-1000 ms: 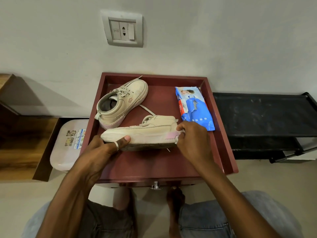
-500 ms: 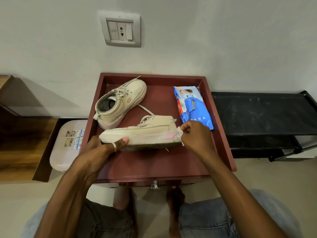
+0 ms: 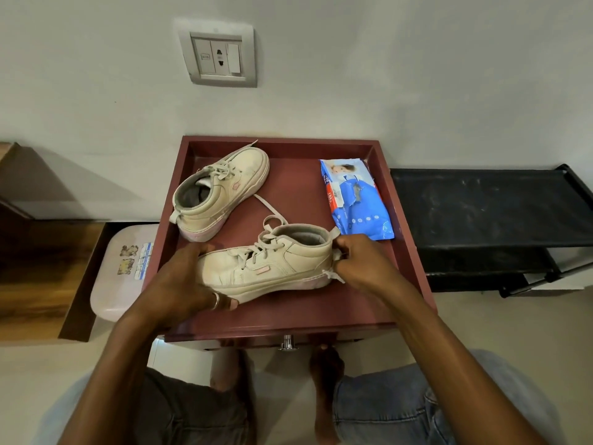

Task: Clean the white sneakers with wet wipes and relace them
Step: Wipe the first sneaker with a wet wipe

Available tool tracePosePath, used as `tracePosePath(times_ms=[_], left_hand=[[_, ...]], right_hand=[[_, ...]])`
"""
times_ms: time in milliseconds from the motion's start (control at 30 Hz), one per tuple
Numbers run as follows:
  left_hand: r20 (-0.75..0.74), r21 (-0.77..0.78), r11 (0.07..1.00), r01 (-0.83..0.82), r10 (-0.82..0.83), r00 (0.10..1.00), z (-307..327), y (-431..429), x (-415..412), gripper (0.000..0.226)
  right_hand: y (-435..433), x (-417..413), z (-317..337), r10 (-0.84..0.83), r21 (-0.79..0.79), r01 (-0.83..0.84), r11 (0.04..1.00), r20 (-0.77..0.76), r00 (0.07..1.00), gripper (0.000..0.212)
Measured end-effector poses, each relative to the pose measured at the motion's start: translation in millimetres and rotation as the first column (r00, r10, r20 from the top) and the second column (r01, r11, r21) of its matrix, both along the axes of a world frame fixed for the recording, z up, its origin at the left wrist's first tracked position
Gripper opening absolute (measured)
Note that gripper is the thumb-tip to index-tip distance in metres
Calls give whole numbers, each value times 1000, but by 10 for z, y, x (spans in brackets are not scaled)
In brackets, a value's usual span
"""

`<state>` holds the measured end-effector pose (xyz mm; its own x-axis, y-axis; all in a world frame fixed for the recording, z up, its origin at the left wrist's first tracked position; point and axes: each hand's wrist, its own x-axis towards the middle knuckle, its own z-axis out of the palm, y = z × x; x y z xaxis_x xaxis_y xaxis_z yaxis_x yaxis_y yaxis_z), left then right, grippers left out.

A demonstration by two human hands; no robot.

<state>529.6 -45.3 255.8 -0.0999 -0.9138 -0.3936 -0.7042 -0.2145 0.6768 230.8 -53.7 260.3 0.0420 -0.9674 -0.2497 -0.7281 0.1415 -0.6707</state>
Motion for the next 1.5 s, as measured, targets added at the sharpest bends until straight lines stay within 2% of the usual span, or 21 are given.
tracePosePath(times_ms=[100,233,300,367,433,533,600,667,733,800,867,933,1000,1067,1133,1200,1300,1400,1467,1500], left_hand=[[141,-37,996,75,-69,988,-75,-23,-46,101],[176,-70,990,126,-112,978,-80,-16,-136,110],[135,-232,962,146,-117,984,-27,13,-299,118],[105,-411,894,179,-149,983,13,34,-533,124],[169,-499,826,262,-203,964,-3,22,-741,130],[305,-430,830,354,-235,923,-67,6,-954,144],[358,-373,852,367,-233,904,-94,-2,-1032,140],[367,-434,824,364,-207,907,-123,-26,-1028,116],[237,-506,807,304,-209,949,-100,-38,-970,92],[-29,-510,844,164,-207,978,-4,-28,-886,83],[-258,-483,876,9,-152,954,158,-23,-832,82],[-406,-435,893,-112,-84,910,300,-44,-792,84],[-495,-403,896,-185,-43,868,368,-63,-760,86],[-533,-392,895,-214,-31,846,400,-67,-735,88],[-546,-376,900,-219,-25,837,400,-63,-694,88],[-549,-364,908,-205,-32,835,403,-64,-653,87],[-522,-353,927,-130,-80,849,425,-35,-630,82],[-515,-325,945,-34,-147,845,413,4,-628,82],[-515,-324,946,-20,-158,842,401,0,-625,82],[-524,-323,946,-29,-153,838,408,0,-626,82]], right_hand=[[4,-3,15,-1,-8,0,1000,-56,998,17],[12,12,41,10,6,-9,1000,-82,997,14],[13,21,51,31,27,-29,999,-64,997,14],[12,24,66,47,42,-44,998,-72,996,16],[11,21,81,56,50,-52,997,-86,995,18],[9,11,87,65,52,-60,997,-102,993,19],[6,-5,65,71,55,-66,996,-102,992,18],[8,-17,51,75,53,-70,996,-96,993,18],[6,-28,92,41,22,-40,999,-55,998,23],[2,-39,224,-42,-63,43,997,21,999,30],[15,-52,439,-143,-175,166,971,136,980,27],[85,-12,647,-147,-295,200,934,192,970,25],[229,124,767,-86,-435,130,891,120,989,26],[372,320,771,-69,-598,31,801,-40,997,31],[411,452,724,-84,-688,-50,724,-160,984,35],[338,445,701,-48,-703,-50,709,-119,992,34],[162,289,721,-4,-607,31,794,47,999,34],[15,159,792,34,-274,0,962,120,992,36],[-40,105,832,28,-47,-15,999,284,959,34],[-30,90,851,-1,-17,7,1000,338,941,31]])
